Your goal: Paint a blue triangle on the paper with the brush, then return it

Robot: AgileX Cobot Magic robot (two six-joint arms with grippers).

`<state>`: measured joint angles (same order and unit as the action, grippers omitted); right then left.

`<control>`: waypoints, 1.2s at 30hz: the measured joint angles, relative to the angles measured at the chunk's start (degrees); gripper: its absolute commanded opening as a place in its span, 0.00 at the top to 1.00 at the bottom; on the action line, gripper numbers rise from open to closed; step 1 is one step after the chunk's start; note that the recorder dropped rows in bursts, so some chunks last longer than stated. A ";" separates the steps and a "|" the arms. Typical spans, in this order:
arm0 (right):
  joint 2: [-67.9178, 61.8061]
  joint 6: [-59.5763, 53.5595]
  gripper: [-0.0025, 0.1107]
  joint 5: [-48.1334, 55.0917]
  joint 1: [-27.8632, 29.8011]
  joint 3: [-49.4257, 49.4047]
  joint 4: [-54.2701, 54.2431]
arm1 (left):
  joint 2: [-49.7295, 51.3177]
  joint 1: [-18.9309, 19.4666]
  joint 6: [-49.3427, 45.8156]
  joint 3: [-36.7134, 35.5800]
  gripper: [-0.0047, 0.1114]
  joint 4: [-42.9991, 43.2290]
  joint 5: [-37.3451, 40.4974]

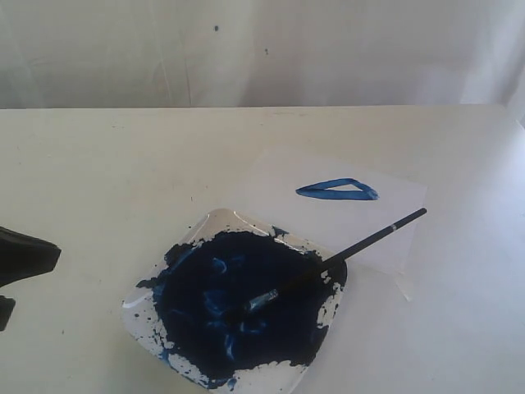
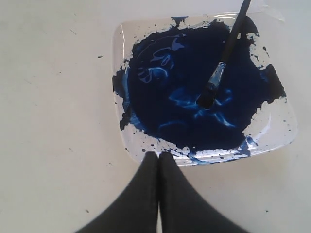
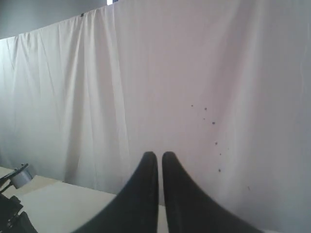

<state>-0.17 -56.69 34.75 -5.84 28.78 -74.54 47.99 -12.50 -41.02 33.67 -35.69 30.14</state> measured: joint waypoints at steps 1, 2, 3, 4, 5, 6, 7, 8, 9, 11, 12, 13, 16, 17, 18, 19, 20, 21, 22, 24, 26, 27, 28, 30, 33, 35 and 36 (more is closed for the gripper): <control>0.00 1.85 0.94 -0.89 0.00 -1.02 0.00 | 0.00 0.00 0.00 0.00 0.96 0.00 0.00; 0.00 4.09 0.94 -1.78 0.00 -1.85 0.00 | 0.00 0.00 0.00 0.00 0.96 0.00 0.00; 0.00 7.55 0.94 -3.22 0.00 -2.94 0.00 | 0.00 0.00 0.00 0.00 0.96 0.00 0.00; 0.00 13.53 0.94 -5.08 0.00 -4.58 0.00 | 0.00 0.00 0.00 0.00 0.96 0.00 0.00; -0.10 20.61 0.94 -7.84 0.00 -6.56 0.00 | 0.00 0.00 0.00 0.00 0.96 0.00 0.00; -0.10 26.24 0.94 -9.75 0.00 -7.80 -0.10 | 0.00 0.00 0.00 0.00 0.96 0.00 0.00; -0.10 32.32 0.94 -11.62 0.00 -9.11 -0.10 | 0.00 0.00 0.00 0.00 0.96 0.00 0.00; -0.10 38.84 0.94 -13.34 0.00 -10.19 -0.10 | 0.00 0.00 0.00 0.00 0.96 0.00 0.00; -0.10 45.70 0.94 -14.94 0.00 -11.52 -0.10 | 0.00 0.00 0.00 0.00 0.96 0.00 0.00; -0.10 58.02 0.94 -17.38 0.00 -13.95 0.05 | 0.00 0.00 0.00 0.00 0.96 0.00 0.00; -0.10 64.59 0.94 -18.38 0.00 -15.32 0.82 | 0.00 0.00 0.00 0.00 0.96 0.00 0.00; -0.10 70.85 0.94 -19.14 0.00 -16.59 2.57 | 0.00 0.00 0.00 0.00 0.96 0.00 0.00; -0.10 86.71 0.94 -20.51 0.00 -20.00 13.66 | 0.00 0.00 0.00 0.00 0.96 0.00 0.00; -0.10 92.02 0.94 -20.89 0.00 -20.79 17.61 | 0.00 0.00 0.00 0.00 0.96 0.00 0.00; -0.10 97.02 0.94 -21.18 0.00 -21.72 22.76 | 0.00 0.00 0.00 0.00 0.96 0.00 0.00; -0.10 101.57 0.94 -21.32 0.00 -22.62 27.88 | 0.00 0.00 0.00 0.00 0.96 0.00 0.00; -0.10 104.74 0.94 -21.42 0.00 -23.34 31.73 | 0.00 0.00 0.00 0.00 0.96 0.00 -0.11; -0.10 107.97 0.94 -21.41 0.00 -24.26 36.25 | 0.00 0.00 0.00 0.00 0.96 0.00 -0.11; -0.10 110.24 0.94 -21.41 0.00 -25.20 40.38 | 0.00 0.00 0.00 0.00 0.96 0.00 -0.11; -0.10 112.50 0.94 -21.45 0.00 -27.07 47.86 | 0.00 0.00 0.00 0.00 0.96 0.00 -0.11; -0.10 113.15 0.94 -21.55 0.00 -28.24 54.09 | 0.00 0.00 0.00 0.00 0.96 0.00 -0.11; -0.10 113.15 0.94 -20.88 0.00 -28.36 57.45 | 0.00 0.00 0.00 0.00 0.96 0.00 -0.11; -0.10 112.38 0.94 -19.45 0.00 -28.36 60.94 | 0.00 0.00 0.00 0.00 0.96 0.00 -0.11; -0.10 108.76 0.94 -16.65 0.00 -28.52 66.57 | 0.00 0.00 0.00 0.00 0.96 0.00 -0.11; -0.10 97.13 0.94 -15.05 0.00 -28.64 71.21 | 0.00 0.00 0.00 0.00 0.96 0.00 -0.11; -0.10 85.88 0.94 -14.83 0.00 -28.64 72.20 | 0.00 0.00 0.00 0.00 0.96 0.00 -0.11; -0.10 81.15 0.94 -14.83 0.00 -28.64 72.28 | 0.00 0.00 0.00 0.00 0.96 0.00 -0.11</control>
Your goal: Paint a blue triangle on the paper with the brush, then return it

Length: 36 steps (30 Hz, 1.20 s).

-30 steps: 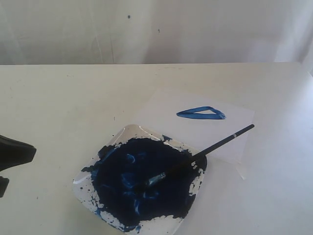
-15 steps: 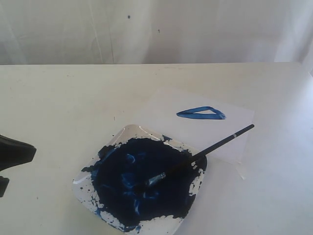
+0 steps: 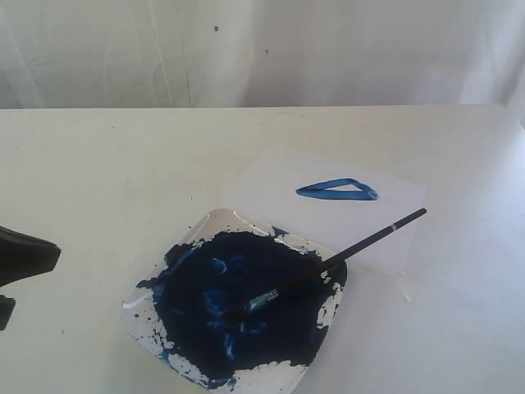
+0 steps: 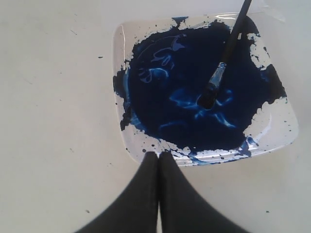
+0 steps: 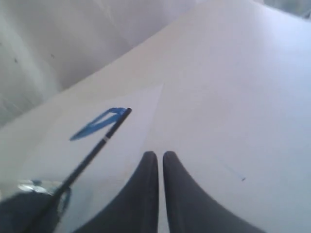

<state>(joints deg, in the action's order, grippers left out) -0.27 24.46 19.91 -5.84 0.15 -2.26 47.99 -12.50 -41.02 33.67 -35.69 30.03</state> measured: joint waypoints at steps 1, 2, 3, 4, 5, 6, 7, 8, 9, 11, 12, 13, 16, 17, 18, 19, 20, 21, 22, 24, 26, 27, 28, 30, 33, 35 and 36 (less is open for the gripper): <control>0.00 -5.88 0.94 0.08 0.00 0.00 0.11 | 0.00 0.00 0.00 0.00 0.96 0.00 0.00; 0.00 -11.34 0.94 0.08 0.00 0.00 0.11 | 0.00 0.00 0.00 0.00 0.96 0.00 0.00; 0.00 -16.05 0.94 0.08 0.00 0.00 -0.27 | 0.00 0.00 0.00 0.00 0.96 0.00 0.00; 0.00 -19.88 0.94 0.08 0.00 0.00 -0.87 | 0.00 0.00 0.00 0.00 0.96 0.00 0.00; 0.00 -22.84 0.94 0.08 0.00 0.00 -1.83 | 0.00 0.00 0.00 0.00 0.96 0.00 0.00; 0.00 -24.46 0.94 0.13 0.00 0.00 -2.54 | 0.00 0.00 0.00 0.00 0.96 0.00 0.00; 0.00 -26.34 0.94 0.13 0.00 0.00 -3.08 | 0.00 0.00 0.00 0.00 0.96 0.00 0.00; 0.00 -27.44 0.94 0.13 0.00 0.00 -3.36 | 0.00 0.00 0.00 0.00 0.96 0.00 0.00; 0.00 -28.01 0.94 0.13 0.00 0.00 -3.49 | 0.00 0.00 0.00 0.00 0.96 0.00 0.00; 0.00 -28.69 0.94 0.13 0.00 0.00 -3.60 | 0.00 0.00 0.00 0.00 0.96 0.00 0.00; 0.00 -28.97 0.94 0.13 0.00 0.00 -3.60 | 0.00 0.00 0.00 0.00 0.96 0.00 0.00; 0.00 -28.99 0.94 0.23 0.00 0.00 -3.60 | 0.00 0.00 0.00 0.00 0.96 0.00 0.00; 0.00 -29.09 0.94 0.37 0.35 0.00 -3.60 | 0.00 0.00 0.00 0.00 0.96 0.00 0.00; 0.00 -28.96 0.94 0.36 0.66 0.00 -3.60 | 0.00 0.00 0.00 0.00 0.96 0.00 0.00; 0.00 -28.86 0.94 0.48 1.16 0.00 -3.48 | 0.00 0.00 0.00 0.00 0.96 0.00 0.00; 0.00 -28.75 0.94 0.48 1.58 0.00 -3.36 | 0.00 0.00 0.00 0.00 0.96 0.00 0.00; 0.00 -28.70 0.94 0.48 2.01 0.00 -3.27 | 0.00 0.00 0.00 0.00 0.96 0.00 0.00; 0.00 -28.61 0.94 0.48 2.43 0.00 -3.23 | 0.00 0.00 0.00 0.00 0.96 0.00 0.00; 0.00 -28.61 0.94 0.48 2.60 0.00 -3.02 | 0.00 0.00 0.00 0.00 0.96 0.00 0.00; 0.00 -28.61 0.94 0.48 2.87 0.00 -2.60 | 0.00 0.00 0.00 0.00 0.96 0.00 0.00; 0.00 -28.47 0.94 0.48 2.87 0.00 -1.92 | 0.00 0.00 0.00 0.00 0.96 0.00 0.00; 0.00 -28.14 0.94 0.48 2.87 0.00 -1.51 | 0.00 0.00 0.00 0.00 0.96 0.00 0.00; 0.00 -27.63 0.94 0.48 2.87 0.00 -1.29 | 0.00 0.00 0.00 0.00 0.96 0.00 0.00; 0.00 -26.30 0.94 0.48 2.87 0.00 -0.26 | 0.00 0.00 0.00 0.00 0.96 0.00 0.00; 0.00 -24.89 0.94 0.60 2.46 0.00 -0.02 | 0.00 0.00 0.00 0.00 0.96 0.00 0.00; 0.00 -24.46 0.94 0.60 1.40 0.00 0.21 | 0.00 0.00 0.00 0.00 0.96 0.00 0.00; 0.00 -24.46 0.94 0.60 0.66 0.00 0.19 | 0.00 0.00 0.00 0.00 0.96 0.00 0.00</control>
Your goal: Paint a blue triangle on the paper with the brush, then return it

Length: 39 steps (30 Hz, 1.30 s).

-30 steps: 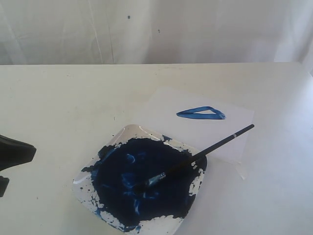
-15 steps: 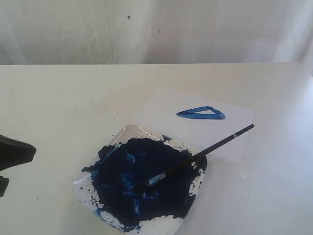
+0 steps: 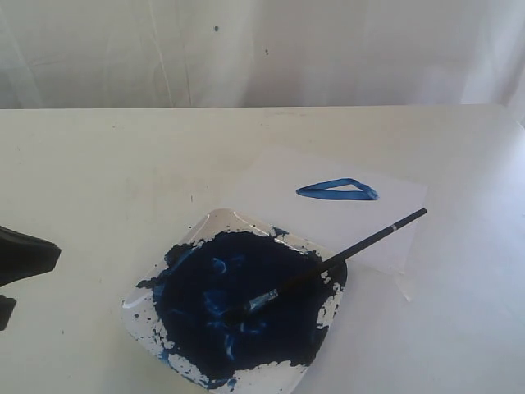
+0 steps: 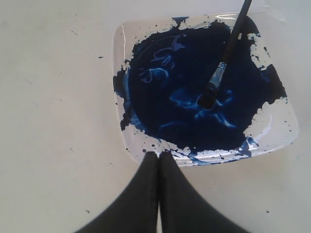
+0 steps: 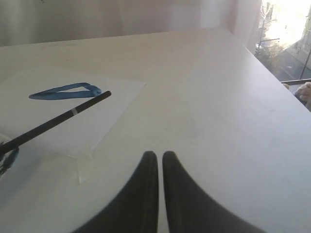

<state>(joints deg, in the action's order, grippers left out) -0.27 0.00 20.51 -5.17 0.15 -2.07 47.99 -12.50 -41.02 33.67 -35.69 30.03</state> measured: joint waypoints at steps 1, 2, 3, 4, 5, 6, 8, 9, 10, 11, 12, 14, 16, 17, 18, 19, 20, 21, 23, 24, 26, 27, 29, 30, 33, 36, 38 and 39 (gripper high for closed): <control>0.00 0.00 0.94 0.00 -0.77 0.00 0.14 | 0.00 0.00 0.00 0.00 0.96 0.00 0.00; 0.00 0.00 0.94 0.00 -1.52 0.00 0.26 | 0.00 0.00 0.00 0.00 0.96 0.00 0.00; 0.00 0.00 0.94 0.00 -2.18 0.00 0.39 | 0.00 0.00 0.00 0.00 0.96 0.00 0.00; 0.00 0.33 0.94 0.00 -2.72 0.00 0.51 | 0.00 0.00 0.00 0.00 0.96 0.00 0.00; 0.00 0.45 0.94 0.00 -3.15 0.00 0.63 | 0.00 0.00 0.00 0.00 0.96 0.00 0.00; 0.00 0.45 0.94 0.00 -3.44 0.00 0.76 | 0.00 0.00 0.00 0.00 0.96 0.00 0.00; 0.00 0.45 0.94 0.00 -3.56 0.00 0.88 | 0.00 0.00 0.00 0.00 0.96 0.00 0.00; 0.00 0.45 0.94 0.00 -3.72 0.00 0.98 | 0.00 0.00 0.00 0.00 0.96 0.00 0.00; 0.00 0.45 0.94 0.00 -3.87 0.00 0.98 | 0.00 0.00 0.00 0.00 0.96 0.00 0.00; 0.00 0.45 0.94 0.00 -4.10 0.00 1.17 | 0.00 0.00 0.00 0.00 0.96 0.00 0.00; 0.00 0.45 0.94 0.00 -4.20 0.00 1.26 | 0.00 0.00 0.00 0.00 0.96 0.00 0.00; 0.00 0.45 0.94 0.00 -4.95 0.00 1.39 | 0.00 0.00 0.00 0.00 0.96 0.00 0.00; 0.00 0.45 0.94 0.00 -5.76 0.00 1.44 | 0.00 0.00 0.00 0.00 0.96 0.00 0.00; 0.00 0.45 0.94 0.00 -5.89 0.00 1.44 | 0.00 0.00 0.00 0.00 0.96 0.00 0.00; 0.00 0.45 0.94 -0.10 -6.04 0.00 1.44 | 0.00 0.00 0.00 0.00 0.96 0.00 0.00; 0.00 0.45 0.94 -0.10 -6.18 0.00 1.53 | 0.00 0.00 0.00 0.00 0.96 0.00 0.00; 0.00 0.45 0.94 -0.30 -6.27 0.00 1.53 | 0.00 0.00 0.00 0.00 0.96 0.00 0.00; 0.00 0.45 0.94 -0.37 -6.27 0.00 1.53 | 0.00 0.00 0.00 0.00 0.96 0.00 0.00; 0.00 0.45 0.94 -0.60 -6.27 0.00 1.67 | 0.00 0.00 0.00 0.00 0.96 0.00 0.00; 0.00 0.45 0.94 -0.60 -6.32 0.00 1.67 | 0.00 0.00 0.00 0.00 0.96 0.00 0.00; 0.00 0.45 0.94 -0.74 -6.32 0.00 1.67 | 0.00 0.00 0.00 0.00 0.96 0.00 0.00; 0.00 0.45 0.94 -0.74 -6.32 0.00 1.67 | 0.00 0.00 0.00 0.00 0.96 0.00 0.00; 0.00 0.45 0.94 -0.78 -6.32 0.00 1.67 | 0.00 0.00 0.00 0.00 0.96 0.00 0.00; 0.00 0.45 0.94 -0.78 -6.32 0.00 1.67 | 0.00 0.00 0.00 0.00 0.96 0.00 0.00; 0.00 0.45 0.94 -0.78 -6.32 0.00 1.67 | 0.00 0.00 0.00 0.00 0.96 0.00 0.00; 0.00 0.45 0.94 -0.87 -6.32 0.00 1.67 | 0.00 0.00 0.00 0.00 0.96 0.00 0.00; 0.00 0.45 0.94 -0.87 -6.32 0.00 1.67 | 0.00 0.00 0.00 0.00 0.96 0.00 0.00; 0.00 0.45 0.94 -0.87 -6.32 0.00 1.67 | 0.00 0.00 0.00 0.00 0.96 0.00 0.00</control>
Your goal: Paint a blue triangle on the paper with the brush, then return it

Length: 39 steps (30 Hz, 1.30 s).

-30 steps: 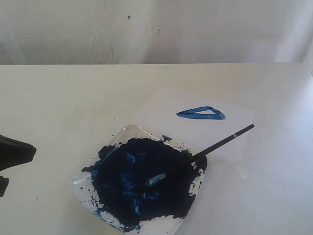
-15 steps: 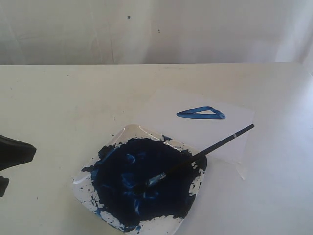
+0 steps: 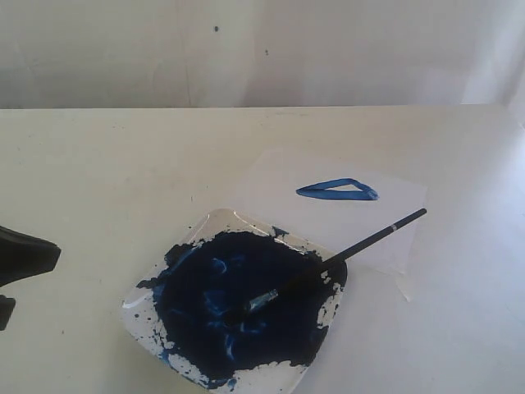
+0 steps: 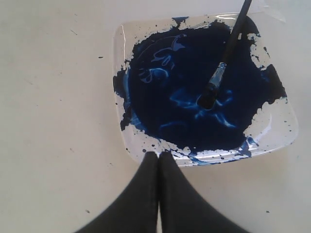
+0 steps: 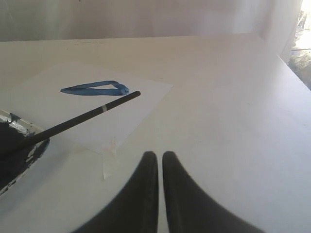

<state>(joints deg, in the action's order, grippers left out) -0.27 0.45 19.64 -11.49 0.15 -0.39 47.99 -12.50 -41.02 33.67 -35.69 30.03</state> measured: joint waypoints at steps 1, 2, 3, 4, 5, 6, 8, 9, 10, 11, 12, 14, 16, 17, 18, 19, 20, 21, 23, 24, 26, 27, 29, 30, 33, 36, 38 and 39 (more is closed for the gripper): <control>0.00 0.00 0.94 0.00 0.00 0.00 0.00 | 0.00 0.00 0.00 0.00 0.96 0.00 0.00; 0.00 0.00 0.94 0.00 0.00 0.00 0.00 | 0.00 0.00 0.00 0.00 0.96 0.00 -0.10; 0.00 0.00 0.94 0.00 0.00 0.00 0.00 | 0.00 0.00 0.00 0.00 0.96 0.00 -0.10; 0.00 0.00 0.94 0.00 0.00 0.00 0.00 | 0.00 0.00 0.00 0.00 0.96 0.00 -0.10; 0.00 0.00 0.94 0.00 0.00 0.00 0.00 | -0.16 0.00 0.00 0.00 0.96 0.00 -0.10; 0.00 0.00 0.94 0.00 0.00 0.00 0.00 | -0.62 0.00 0.00 0.00 0.96 0.00 -0.10; 0.00 0.00 0.94 0.00 0.00 0.00 0.39 | -2.19 0.39 0.00 0.00 0.96 0.00 -0.10; 0.00 0.00 0.94 0.00 0.00 0.00 0.39 | -3.14 0.75 0.00 0.00 0.96 0.00 -0.10; 0.00 0.00 0.94 0.00 0.00 0.00 0.39 | -4.57 1.34 0.00 0.00 0.96 0.00 -0.10; 0.00 0.00 0.94 0.00 0.00 0.00 0.39 | -6.32 2.03 0.00 0.00 0.96 0.00 -0.10; 0.00 0.00 0.94 0.00 0.00 0.00 0.39 | -7.99 2.66 0.00 0.00 0.96 0.00 -0.10; 0.00 0.00 0.94 0.00 0.00 0.00 0.39 | -12.99 4.35 0.00 0.00 0.96 0.00 -0.10; 0.00 0.00 0.94 0.00 0.00 0.00 0.39 | -18.65 6.03 0.00 0.00 0.96 0.00 -0.23; 0.00 0.00 0.94 0.00 0.00 0.00 0.39 | -21.68 6.80 0.00 0.00 0.96 0.00 -0.36; 0.00 0.00 0.94 0.00 0.00 0.00 0.39 | -24.13 7.36 0.00 0.00 0.96 0.00 -0.49; 0.00 0.00 0.94 0.00 0.00 0.00 0.39 | -26.98 7.99 0.00 0.00 0.96 0.00 -0.58; 0.00 0.00 0.94 0.00 0.00 0.00 0.39 | -29.66 8.54 0.00 0.00 0.96 0.00 -0.58; 0.00 0.00 0.94 0.00 0.00 0.00 0.39 | -31.67 8.91 0.00 0.00 0.96 0.00 -0.61; 0.00 0.00 0.94 0.00 0.00 0.00 0.39 | -36.27 9.69 0.00 0.00 0.96 0.00 -0.61; 0.00 0.00 0.94 0.00 0.00 0.00 0.39 | -37.91 9.80 0.00 0.00 0.96 0.00 -0.61; 0.00 0.00 0.94 0.00 0.00 0.00 0.39 | -41.31 9.85 0.00 0.00 0.96 0.00 -0.61; 0.00 0.00 0.94 0.00 0.00 0.00 0.39 | -42.66 9.85 0.00 0.00 0.96 0.00 -0.61; 0.00 0.00 0.94 0.00 0.00 0.00 0.39 | -44.61 9.85 0.00 0.00 0.96 -0.03 -0.61; 0.00 0.00 0.94 0.00 0.00 0.00 0.39 | -45.24 9.85 0.00 0.00 0.96 -0.03 -0.50; 0.00 0.00 0.94 0.00 0.00 0.00 0.39 | -46.11 9.85 0.00 0.00 0.96 -0.03 -0.50; 0.00 0.00 0.94 0.00 0.00 0.00 0.39 | -46.24 9.85 0.00 0.00 0.96 -0.03 -0.50; 0.00 0.00 0.94 0.00 0.00 0.00 0.39 | -46.33 9.85 0.00 -0.73 0.96 -0.03 -0.73; 0.00 0.00 0.94 0.00 0.00 0.00 0.39 | -46.33 9.85 0.00 -1.23 0.96 -0.03 -0.98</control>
<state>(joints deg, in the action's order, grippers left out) -0.27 0.45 19.64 -11.49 0.15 0.00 1.66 -2.65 -41.02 32.44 -35.71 29.05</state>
